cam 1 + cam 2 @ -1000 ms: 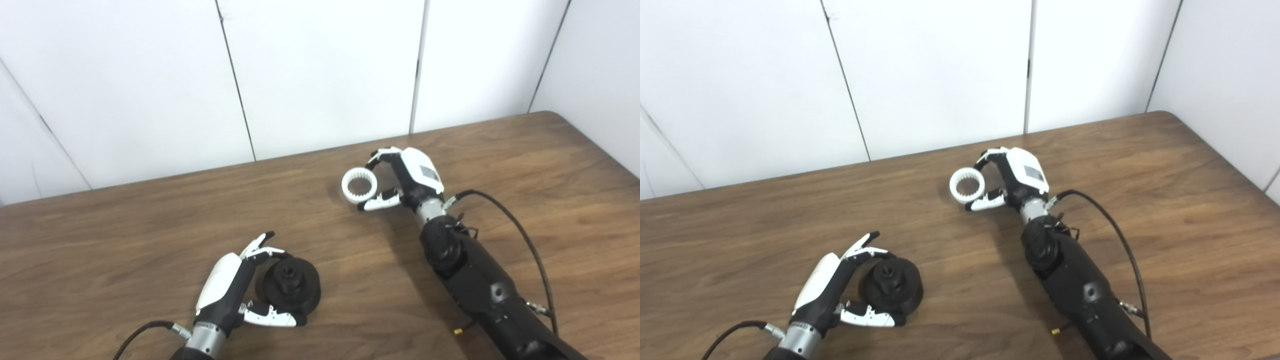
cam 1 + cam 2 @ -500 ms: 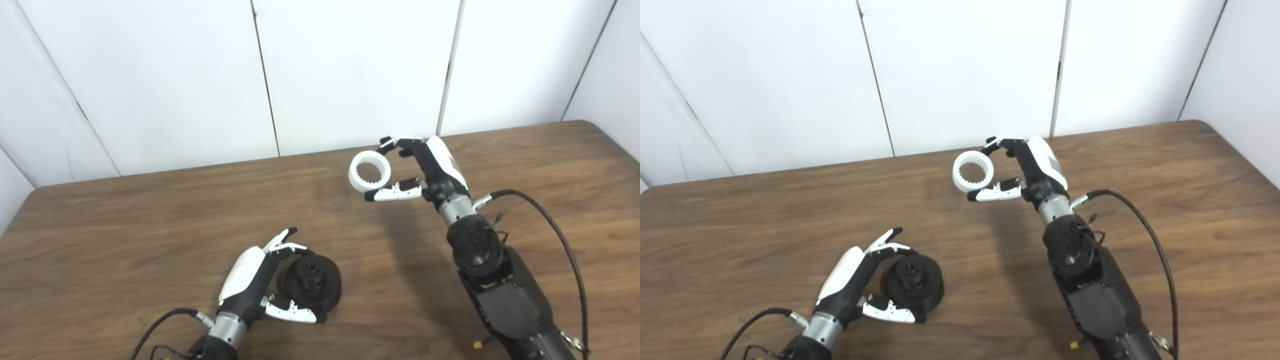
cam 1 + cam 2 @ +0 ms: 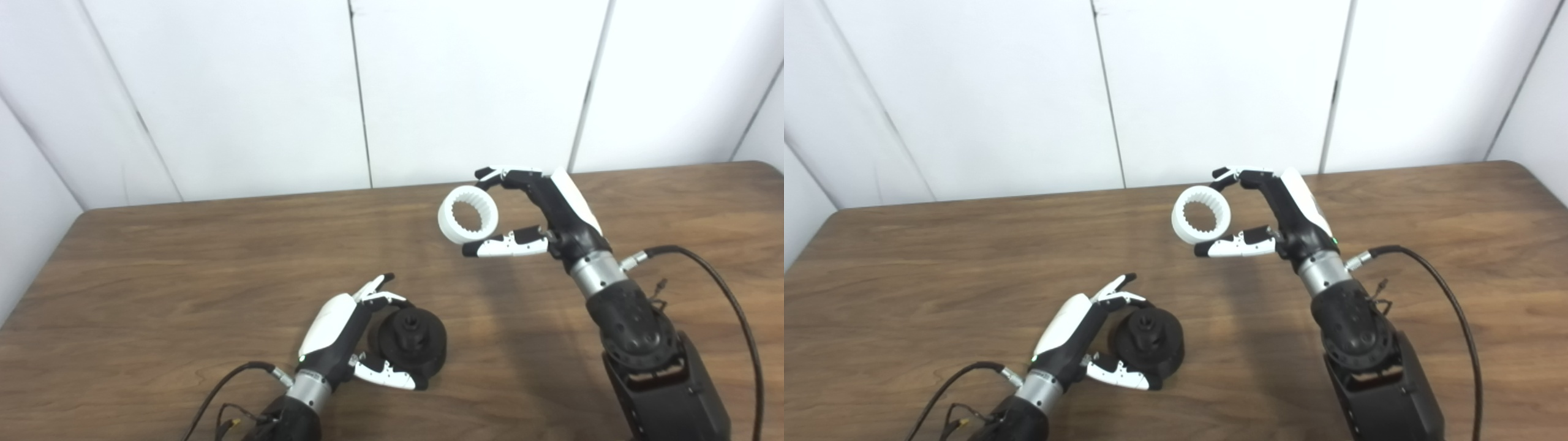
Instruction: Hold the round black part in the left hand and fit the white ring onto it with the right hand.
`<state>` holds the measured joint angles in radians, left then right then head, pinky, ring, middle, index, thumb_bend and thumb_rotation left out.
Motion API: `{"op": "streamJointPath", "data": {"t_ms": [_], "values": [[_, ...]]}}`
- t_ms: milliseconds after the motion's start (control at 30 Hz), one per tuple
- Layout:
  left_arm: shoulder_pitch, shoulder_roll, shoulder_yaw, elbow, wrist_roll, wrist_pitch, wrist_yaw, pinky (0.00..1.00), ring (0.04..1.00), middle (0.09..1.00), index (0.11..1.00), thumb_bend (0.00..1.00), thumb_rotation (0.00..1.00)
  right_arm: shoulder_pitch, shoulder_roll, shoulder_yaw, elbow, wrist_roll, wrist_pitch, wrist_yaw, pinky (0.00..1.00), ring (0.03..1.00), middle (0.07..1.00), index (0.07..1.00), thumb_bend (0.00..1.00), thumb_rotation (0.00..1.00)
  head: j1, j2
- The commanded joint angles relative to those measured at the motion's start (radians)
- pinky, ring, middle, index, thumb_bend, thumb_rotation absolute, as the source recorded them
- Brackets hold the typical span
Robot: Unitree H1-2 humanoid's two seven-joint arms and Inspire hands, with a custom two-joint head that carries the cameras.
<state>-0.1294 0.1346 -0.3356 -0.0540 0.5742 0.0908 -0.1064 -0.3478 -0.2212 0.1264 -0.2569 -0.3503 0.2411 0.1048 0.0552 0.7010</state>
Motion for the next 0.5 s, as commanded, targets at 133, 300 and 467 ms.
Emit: {"op": "streamJointPath", "data": {"t_ms": [133, 300, 467], "values": [[-0.010, -0.011, -0.012, 0.024, 0.008, 0.024, -0.016, 0.95, 0.974, 0.974, 0.602, 0.98, 0.24, 0.013, 0.007, 0.015, -0.091, 0.001, 0.018, 0.030, 0.82, 0.834, 0.770, 0.480, 0.52, 0.14, 0.006, 0.005], [-0.012, -0.015, -0.014, 0.021, 0.011, 0.030, -0.017, 0.95, 0.973, 0.973, 0.601, 0.98, 0.24, 0.051, 0.005, 0.043, -0.143, 0.004, 0.047, 0.074, 0.83, 0.850, 0.774, 0.480, 0.52, 0.14, 0.016, 0.011], [-0.014, -0.016, -0.014, 0.022, 0.014, 0.031, -0.017, 0.94, 0.971, 0.972, 0.602, 0.99, 0.24, 0.077, 0.004, 0.066, -0.174, -0.011, 0.061, 0.102, 0.81, 0.849, 0.770, 0.480, 0.52, 0.14, 0.019, 0.015]]}}
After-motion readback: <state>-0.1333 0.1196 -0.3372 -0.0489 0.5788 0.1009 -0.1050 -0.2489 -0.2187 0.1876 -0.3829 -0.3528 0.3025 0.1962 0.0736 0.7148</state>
